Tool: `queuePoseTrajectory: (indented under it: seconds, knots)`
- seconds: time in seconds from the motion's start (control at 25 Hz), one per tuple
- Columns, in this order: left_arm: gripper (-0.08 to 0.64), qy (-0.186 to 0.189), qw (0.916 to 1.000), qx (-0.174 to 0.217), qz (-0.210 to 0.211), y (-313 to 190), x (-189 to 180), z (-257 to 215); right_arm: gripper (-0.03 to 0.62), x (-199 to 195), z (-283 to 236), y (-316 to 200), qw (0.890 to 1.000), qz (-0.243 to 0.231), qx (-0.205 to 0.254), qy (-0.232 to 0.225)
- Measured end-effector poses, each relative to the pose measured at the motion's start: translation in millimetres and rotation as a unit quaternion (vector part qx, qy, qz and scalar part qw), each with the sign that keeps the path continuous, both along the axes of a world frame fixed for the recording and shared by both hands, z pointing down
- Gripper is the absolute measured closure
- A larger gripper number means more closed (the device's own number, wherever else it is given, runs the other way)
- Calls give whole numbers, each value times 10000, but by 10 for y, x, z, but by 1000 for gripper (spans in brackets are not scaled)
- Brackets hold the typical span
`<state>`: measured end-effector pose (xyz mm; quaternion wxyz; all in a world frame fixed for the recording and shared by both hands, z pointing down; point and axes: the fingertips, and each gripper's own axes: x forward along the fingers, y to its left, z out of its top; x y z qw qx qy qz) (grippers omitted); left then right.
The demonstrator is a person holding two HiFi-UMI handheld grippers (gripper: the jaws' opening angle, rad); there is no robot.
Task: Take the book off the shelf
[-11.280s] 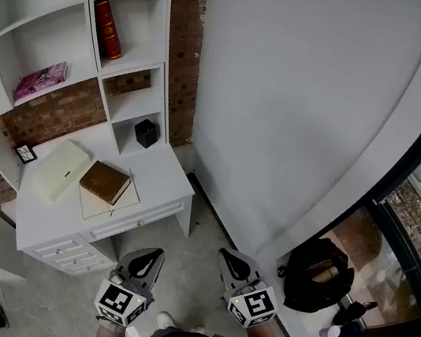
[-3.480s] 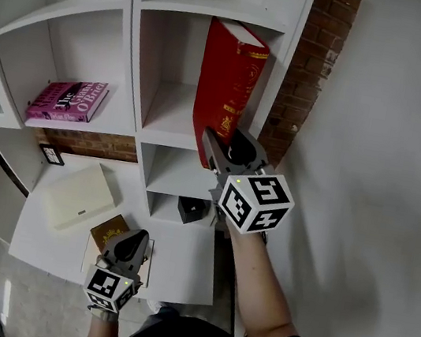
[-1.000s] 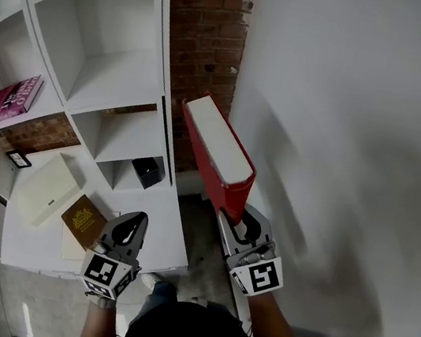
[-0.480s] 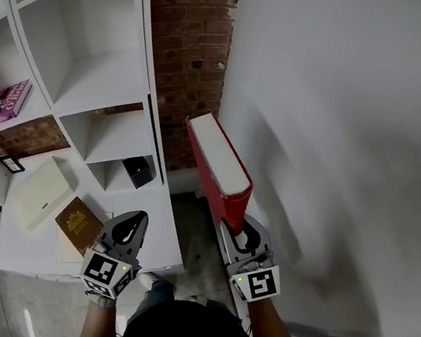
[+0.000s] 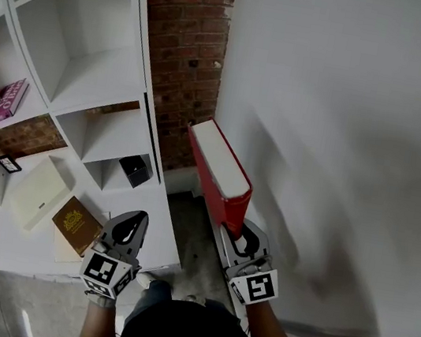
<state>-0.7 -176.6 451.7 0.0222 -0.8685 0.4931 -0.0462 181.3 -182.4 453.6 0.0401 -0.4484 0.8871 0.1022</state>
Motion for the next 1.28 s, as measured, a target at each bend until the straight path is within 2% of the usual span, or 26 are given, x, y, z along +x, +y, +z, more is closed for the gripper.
queuePoseTrajectory:
  seconds: [1.28]
  knots:
    - [551, 19, 9999, -99, -63, -15, 5, -15, 468, 43, -6, -5, 9999, 69, -7, -107]
